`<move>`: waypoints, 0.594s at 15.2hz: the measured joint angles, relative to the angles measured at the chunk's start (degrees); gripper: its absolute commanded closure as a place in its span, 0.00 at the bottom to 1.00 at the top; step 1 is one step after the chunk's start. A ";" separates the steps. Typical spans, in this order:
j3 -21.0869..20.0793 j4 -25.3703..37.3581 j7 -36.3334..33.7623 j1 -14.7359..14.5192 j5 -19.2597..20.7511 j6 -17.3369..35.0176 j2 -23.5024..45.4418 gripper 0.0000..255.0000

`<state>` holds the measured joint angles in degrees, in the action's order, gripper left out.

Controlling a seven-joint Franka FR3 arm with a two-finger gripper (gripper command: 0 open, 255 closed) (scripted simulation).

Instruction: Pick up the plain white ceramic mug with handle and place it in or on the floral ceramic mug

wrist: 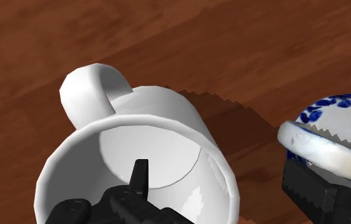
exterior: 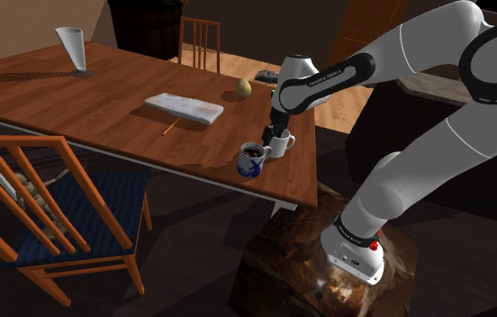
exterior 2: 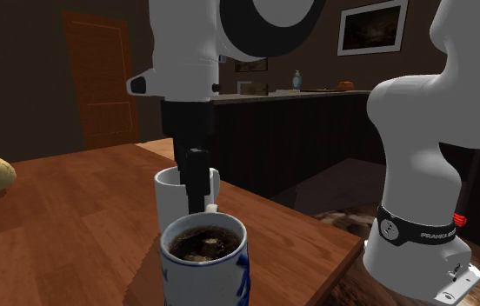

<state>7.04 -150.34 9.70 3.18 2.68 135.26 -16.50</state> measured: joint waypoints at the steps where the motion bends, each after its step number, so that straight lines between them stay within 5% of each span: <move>1: 0.00 0.00 0.00 0.00 0.00 0.01 0.02 0.00; 2: 0.00 0.00 0.00 0.00 0.00 0.02 0.02 1.00; 9: -0.01 0.00 0.00 -0.01 -0.01 0.02 0.02 1.00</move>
<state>7.03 -150.34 9.70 3.17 2.67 135.28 -16.48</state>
